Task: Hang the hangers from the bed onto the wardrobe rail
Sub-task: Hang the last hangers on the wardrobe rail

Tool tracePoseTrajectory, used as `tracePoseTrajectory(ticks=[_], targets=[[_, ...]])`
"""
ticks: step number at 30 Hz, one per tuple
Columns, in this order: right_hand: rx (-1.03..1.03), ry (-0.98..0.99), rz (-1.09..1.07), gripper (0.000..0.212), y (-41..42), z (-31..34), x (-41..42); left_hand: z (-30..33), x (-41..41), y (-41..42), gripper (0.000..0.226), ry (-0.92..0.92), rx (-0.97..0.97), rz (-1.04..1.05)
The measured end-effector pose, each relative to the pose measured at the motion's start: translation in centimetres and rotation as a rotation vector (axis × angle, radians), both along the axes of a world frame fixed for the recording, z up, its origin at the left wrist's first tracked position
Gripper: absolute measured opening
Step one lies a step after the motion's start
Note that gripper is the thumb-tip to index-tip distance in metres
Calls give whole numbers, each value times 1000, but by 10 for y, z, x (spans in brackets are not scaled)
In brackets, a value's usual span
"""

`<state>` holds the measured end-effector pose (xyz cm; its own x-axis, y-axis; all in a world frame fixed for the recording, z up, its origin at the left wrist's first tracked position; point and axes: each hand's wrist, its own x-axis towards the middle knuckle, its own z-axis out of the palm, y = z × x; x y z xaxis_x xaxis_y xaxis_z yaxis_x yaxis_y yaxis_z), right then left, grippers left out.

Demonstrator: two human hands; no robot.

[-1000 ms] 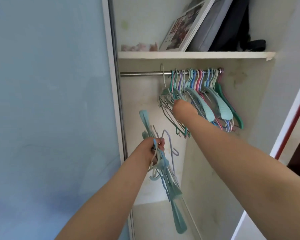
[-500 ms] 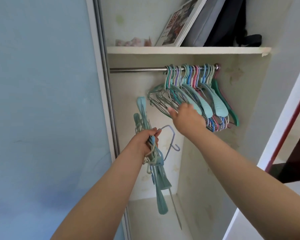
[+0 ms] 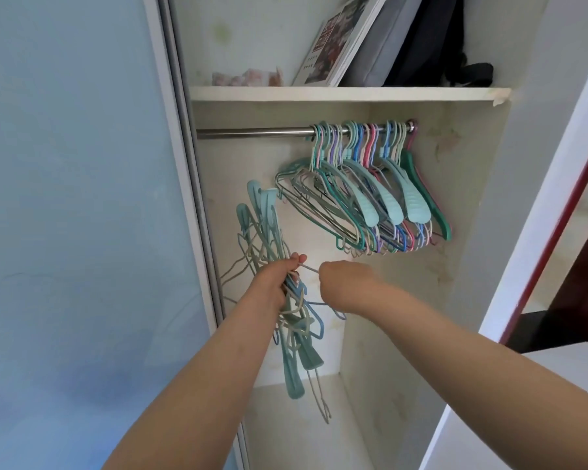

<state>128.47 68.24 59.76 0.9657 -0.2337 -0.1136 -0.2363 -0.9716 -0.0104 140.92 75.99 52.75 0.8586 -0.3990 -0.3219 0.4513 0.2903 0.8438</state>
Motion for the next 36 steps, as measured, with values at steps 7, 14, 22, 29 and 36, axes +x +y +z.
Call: tracePoseTrajectory(ticks=[7, 14, 22, 29, 36], targets=[[-193, -294, -93, 30, -27, -2, -2, 0, 5, 20, 9, 64, -50, 52], [-282, -638, -109, 7, -53, 9, 23, 3, 0, 31, 16, 110, -93, 21], [-219, -600, -100, 34, -59, 37, 81, 22, 1, 29, 21, 12, 7, 1], [-200, -325, -134, 29, -61, 31, 106, 35, 6, 34, 18, -13, -36, -1], [-112, -413, -235, 37, -75, 8, 90, 23, 7, 39, 17, -1, -79, 40]])
